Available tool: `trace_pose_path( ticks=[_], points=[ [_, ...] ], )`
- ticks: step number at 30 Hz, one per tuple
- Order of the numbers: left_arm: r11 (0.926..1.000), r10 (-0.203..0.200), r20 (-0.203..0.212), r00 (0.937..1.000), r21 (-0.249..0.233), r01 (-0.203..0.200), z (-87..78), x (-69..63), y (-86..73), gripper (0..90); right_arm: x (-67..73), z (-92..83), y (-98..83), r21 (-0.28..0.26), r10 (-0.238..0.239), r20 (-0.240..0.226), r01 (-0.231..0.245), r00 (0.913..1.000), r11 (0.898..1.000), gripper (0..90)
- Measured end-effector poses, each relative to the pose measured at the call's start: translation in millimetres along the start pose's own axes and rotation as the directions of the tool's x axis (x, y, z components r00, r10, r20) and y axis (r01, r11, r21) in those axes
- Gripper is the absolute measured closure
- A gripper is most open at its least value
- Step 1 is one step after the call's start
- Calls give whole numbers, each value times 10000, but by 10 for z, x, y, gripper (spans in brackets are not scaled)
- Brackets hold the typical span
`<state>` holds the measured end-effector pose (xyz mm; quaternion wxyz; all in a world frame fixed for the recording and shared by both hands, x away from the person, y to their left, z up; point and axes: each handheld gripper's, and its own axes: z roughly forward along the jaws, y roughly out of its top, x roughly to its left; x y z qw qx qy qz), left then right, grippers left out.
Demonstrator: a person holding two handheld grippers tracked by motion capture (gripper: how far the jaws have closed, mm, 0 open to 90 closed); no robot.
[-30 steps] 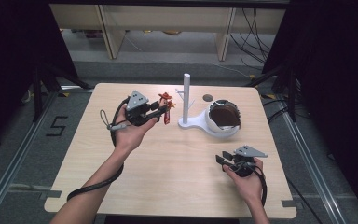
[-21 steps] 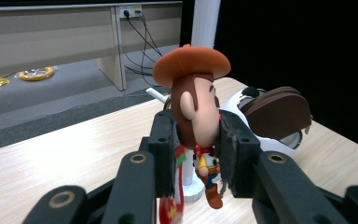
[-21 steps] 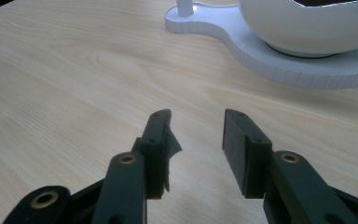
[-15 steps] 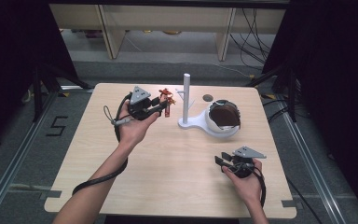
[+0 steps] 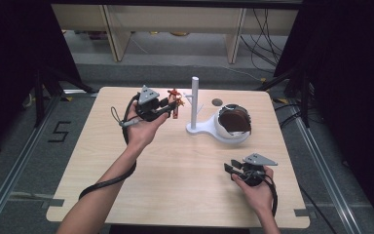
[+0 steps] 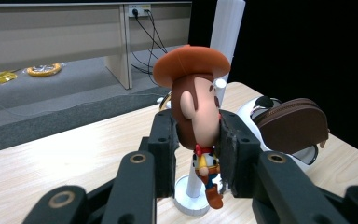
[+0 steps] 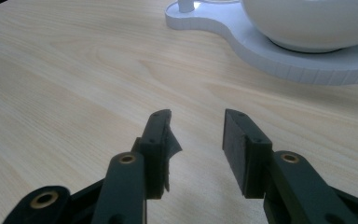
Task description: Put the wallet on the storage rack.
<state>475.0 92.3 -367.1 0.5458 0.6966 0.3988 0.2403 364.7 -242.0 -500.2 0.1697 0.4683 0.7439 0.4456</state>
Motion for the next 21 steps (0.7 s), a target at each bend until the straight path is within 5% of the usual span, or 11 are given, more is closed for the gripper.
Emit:
trace_pose_path(
  ticks=[2, 4, 6, 9, 21],
  points=[
    [10000, 23, 14, 10000, -7, -23, 13, -16, 12, 681, -1, 10, -3, -146, 26, -25, -27, 10000, 9999, 624],
    [10000, 34, 56, 10000, -24, -34, 27, -33, 24, 681, 33, -16, -1, 251, 387, 72, -389, 9992, 9989, 624],
    [10000, 43, 106, 9999, -67, -42, 38, -58, 37, 681, -17, 22, -4, -117, -223, -85, 222, 9997, 9997, 624],
    [9999, 146, 163, 9998, -57, -145, 43, -89, 54, 682, 20, 10, -7, 153, 175, -78, -173, 9998, 9997, 625],
    [9969, 789, 591, 9951, 27, -792, 62, -276, 67, 681, 25, 30, -13, 152, 138, -75, -137, 9999, 9998, 624]
  ],
)
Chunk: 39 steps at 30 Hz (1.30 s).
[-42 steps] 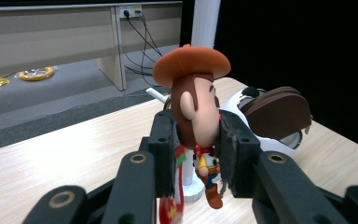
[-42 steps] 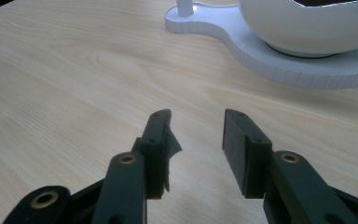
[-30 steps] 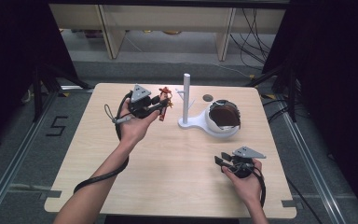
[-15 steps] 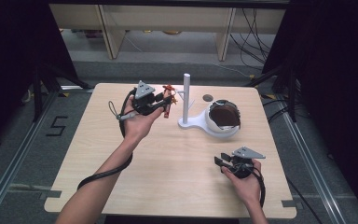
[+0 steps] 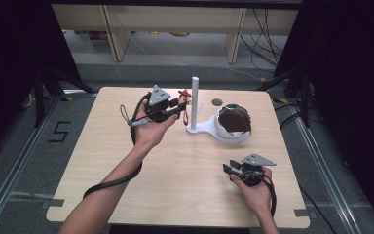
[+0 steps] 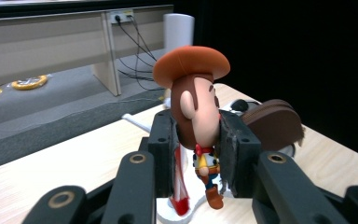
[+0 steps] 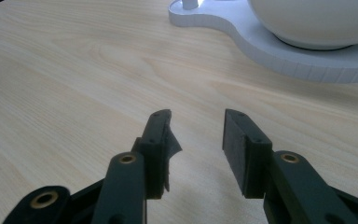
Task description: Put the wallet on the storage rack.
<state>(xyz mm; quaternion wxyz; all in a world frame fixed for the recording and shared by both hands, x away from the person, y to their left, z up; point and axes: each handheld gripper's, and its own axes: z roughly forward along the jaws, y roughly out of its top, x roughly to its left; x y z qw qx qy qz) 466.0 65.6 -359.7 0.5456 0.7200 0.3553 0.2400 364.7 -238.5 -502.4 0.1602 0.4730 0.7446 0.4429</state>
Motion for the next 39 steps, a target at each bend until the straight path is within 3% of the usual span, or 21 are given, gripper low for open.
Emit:
trace_pose_path(
  ticks=[1, 5, 9, 11, 15, 16, 24, 25, 27, 29, 32, 33, 39],
  points=[
    [10000, 88, 45, 10000, 30, -88, 7, -11, -5, 681, -11, -5, 3, 62, -143, 63, 143, 9999, 9999, 625],
    [9996, 264, 171, 9995, 105, -266, 35, -63, -32, 681, 5, 6, -7, -132, 79, -70, -80, 9999, 9999, 624],
    [9985, 456, 298, 9985, 287, -465, 48, -88, -68, 680, -17, -12, -3, -9, -177, 80, 177, 9998, 9998, 624],
    [9980, 499, 326, 9982, 368, -511, 56, -95, -94, 680, -4, 7, -9, -136, 43, -78, -44, 10000, 9999, 625],
    [9980, 462, 342, 9983, 410, -476, 65, -109, -139, 680, -2, 6, -8, -173, -12, -37, 11, 10000, 9998, 625],
    [9978, 483, 351, 9982, 446, -499, 64, -112, -150, 680, -32, 7, -4, -227, -339, -55, 337, 9994, 9992, 625],
    [9965, 492, 374, 9981, 661, -516, 63, -114, -234, 679, -7, -13, -4, -143, -66, 71, 67, 10000, 9999, 625],
    [9964, 488, 375, 9981, 673, -512, 65, -113, -245, 679, -28, -7, -3, -223, -342, 120, 344, 9993, 9992, 625],
    [9960, 498, 368, 9981, 730, -524, 69, -109, -265, 679, -16, -10, -5, -170, -199, 98, 200, 9998, 9997, 625],
    [9955, 468, 351, 9983, 811, -496, 77, -110, -286, 679, -29, -11, -1, -255, -427, 188, 432, 9989, 9987, 625],
    [9940, 488, 349, 9982, 962, -520, 98, -107, -323, 679, -25, -13, -1, -226, -388, 166, 391, 9991, 9990, 625],
    [9937, 479, 350, 9982, 1001, -512, 103, -106, -332, 678, 8, -19, -6, -73, 78, 57, -78, 10000, 9999, 625],
    [9910, 378, 330, 9987, 1273, -417, 157, -96, -391, 676, 2, -18, -6, -103, 0, 129, 2, 9999, 9999, 625]
  ],
)
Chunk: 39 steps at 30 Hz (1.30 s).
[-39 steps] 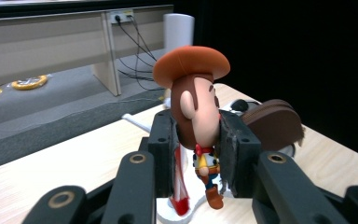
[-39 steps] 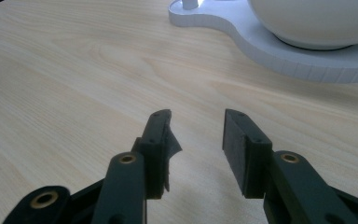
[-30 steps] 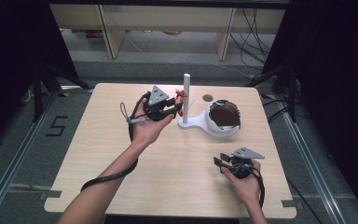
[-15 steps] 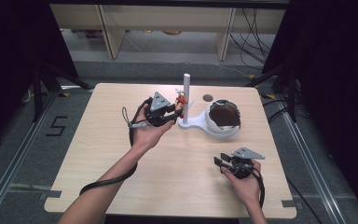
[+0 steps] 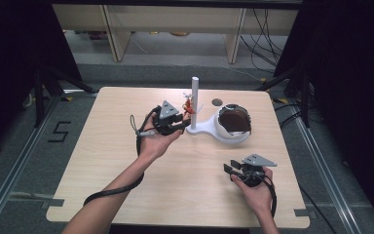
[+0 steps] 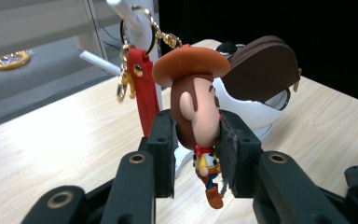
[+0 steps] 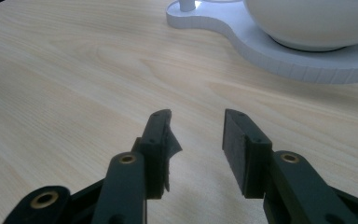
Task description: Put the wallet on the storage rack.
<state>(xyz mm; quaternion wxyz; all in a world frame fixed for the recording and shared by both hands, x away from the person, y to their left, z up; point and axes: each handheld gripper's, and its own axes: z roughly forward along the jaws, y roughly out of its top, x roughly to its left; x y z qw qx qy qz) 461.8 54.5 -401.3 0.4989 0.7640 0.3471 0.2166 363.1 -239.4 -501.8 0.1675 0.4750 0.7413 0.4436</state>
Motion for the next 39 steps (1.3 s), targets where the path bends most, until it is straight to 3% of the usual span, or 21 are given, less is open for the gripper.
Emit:
trace_pose_path(
  ticks=[6, 8, 11, 19, 24, 36, 37, 38, 39],
  points=[
    [9996, 61, -4, 10000, 289, -61, 47, 24, -69, 657, -5, 3, -6, -114, 27, -92, -28, 10000, 9999, 625],
    [9990, 135, 6, 9999, 415, -135, 43, 31, -83, 616, -36, 2, -3, -123, -259, -132, 258, 9996, 9996, 625],
    [9988, 243, -36, 9997, 419, -241, 14, 47, -105, 544, -35, 4, -4, -157, -240, -150, 238, 9996, 9996, 625],
    [9965, 596, -117, 9982, 596, -588, -264, 162, -284, 332, -53, -11, -6, -164, -311, 29, 311, 9995, 9994, 621],
    [9968, 544, -345, 9979, 605, -523, -527, 272, -572, 297, -58, -15, -4, -149, -202, 66, 203, 9998, 9997, 615],
    [9993, 311, -1073, 9937, 219, -289, -983, 420, -1493, 311, -64, 11, -23, -65, -247, 272, 249, 9993, 9997, 600],
    [9996, 254, -1115, 9934, 136, -240, -1005, 424, -1536, 313, -39, 6, -28, -80, 40, 249, -38, 9997, 10000, 598],
    [9998, 193, -1155, 9931, 21, -192, -1043, 441, -1593, 316, -61, 5, -25, -180, -254, 215, 258, 9994, 9995, 597],
    [9999, 24, -1180, 9930, -134, -40, -1076, 452, -1641, 317, -35, 5, -32, -129, 140, 159, -138, 9998, 9998, 595]
  ],
)
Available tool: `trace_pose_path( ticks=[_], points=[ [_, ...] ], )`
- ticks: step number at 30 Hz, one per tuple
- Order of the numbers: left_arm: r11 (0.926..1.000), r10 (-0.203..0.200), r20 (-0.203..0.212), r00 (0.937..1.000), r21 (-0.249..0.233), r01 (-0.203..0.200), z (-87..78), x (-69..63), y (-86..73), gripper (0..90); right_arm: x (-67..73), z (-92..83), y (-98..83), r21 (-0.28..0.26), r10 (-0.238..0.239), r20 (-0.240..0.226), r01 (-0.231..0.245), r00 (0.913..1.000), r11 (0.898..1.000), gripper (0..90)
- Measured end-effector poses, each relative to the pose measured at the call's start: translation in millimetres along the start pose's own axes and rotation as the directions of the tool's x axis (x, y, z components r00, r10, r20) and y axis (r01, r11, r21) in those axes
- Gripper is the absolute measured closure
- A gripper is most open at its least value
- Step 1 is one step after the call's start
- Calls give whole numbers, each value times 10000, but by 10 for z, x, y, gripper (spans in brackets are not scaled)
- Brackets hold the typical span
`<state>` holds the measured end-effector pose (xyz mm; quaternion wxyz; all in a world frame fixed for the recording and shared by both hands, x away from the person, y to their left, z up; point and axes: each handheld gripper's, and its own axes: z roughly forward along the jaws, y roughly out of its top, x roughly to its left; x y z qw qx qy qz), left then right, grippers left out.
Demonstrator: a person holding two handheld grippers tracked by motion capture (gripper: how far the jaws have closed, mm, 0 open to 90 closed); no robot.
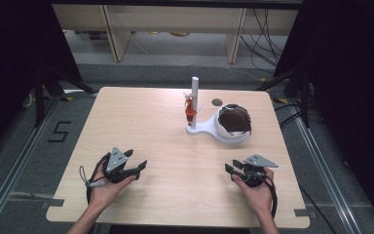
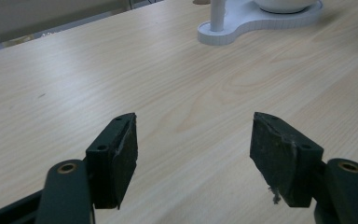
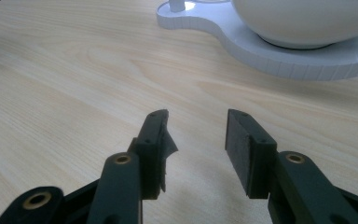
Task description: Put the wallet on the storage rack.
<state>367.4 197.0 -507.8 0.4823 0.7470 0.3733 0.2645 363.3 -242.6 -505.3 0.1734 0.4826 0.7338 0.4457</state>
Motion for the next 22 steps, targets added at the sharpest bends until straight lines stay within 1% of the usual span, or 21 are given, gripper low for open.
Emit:
trace_pose_path(
  ticks=[1, 2, 3, 4, 5, 6, 8, 9, 10, 13, 14, 16, 18, 19, 20, 22],
  points=[
    [10000, -29, -26, 10000, -28, 29, -16, 6, -15, 317, -1, -1, -3, 8, 28, -11, -28, 10000, 10000, 594],
    [9994, -293, -74, 9995, -209, 291, -47, 11, -53, 317, -1, -1, -5, 7, 37, 0, -37, 10000, 10000, 593],
    [9988, -343, -78, 9994, -341, 340, -73, 24, -74, 317, -1, 2, -9, 0, 70, 17, -70, 10000, 10000, 590],
    [9985, -424, -150, 9990, -346, 419, -109, 31, -87, 317, -1, 3, -12, -13, 76, 15, -76, 10000, 10000, 588],
    [9973, -535, -133, 9985, -519, 528, -128, 41, -102, 316, -4, 5, -16, -91, -14, 73, 14, 10000, 10000, 587],
    [9966, -597, -157, 9981, -573, 587, -153, 53, -114, 315, -29, 13, -17, -159, -293, 112, 295, 9995, 9994, 585],
    [9948, -754, -258, 9968, -700, 734, -183, 70, -142, 315, -31, 7, -19, -99, -337, 29, 337, 9994, 9994, 584],
    [9946, -772, -343, 9964, -725, 745, -195, 73, -156, 315, -31, 7, -22, -79, -341, 43, 341, 9994, 9994, 583],
    [9940, -778, -368, 9963, -795, 747, -201, 74, -172, 314, -32, 15, -28, -218, -297, -53, 296, 9995, 9993, 583],
    [9933, -806, -426, 9958, -868, 767, -198, 73, -192, 313, -23, 14, -39, -182, -223, 124, 225, 9997, 9996, 577],
    [9931, -805, -458, 9957, -893, 762, -194, 70, -197, 313, -20, 3, -38, -151, -169, -52, 169, 9998, 9997, 574],
    [9924, -838, -465, 9954, -942, 791, -180, 68, -210, 312, -33, -6, -38, -110, -233, -140, 232, 9996, 9997, 568],
    [9936, -803, -485, 9956, -832, 761, -179, 64, -220, 312, -37, -11, -44, -167, -190, -85, 188, 9998, 9997, 564],
    [9922, -828, -523, 9952, -976, 774, -161, 59, -230, 312, -44, -3, -51, -313, -260, 106, 264, 9996, 9992, 562],
    [9934, -800, -489, 9956, -864, 755, -168, 60, -232, 311, -49, -2, -56, -331, -249, 87, 252, 9997, 9991, 560],
    [9938, -772, -497, 9958, -834, 729, -169, 60, -230, 309, -60, -21, -57, -239, -121, 22, 122, 9999, 9996, 554]
  ],
)
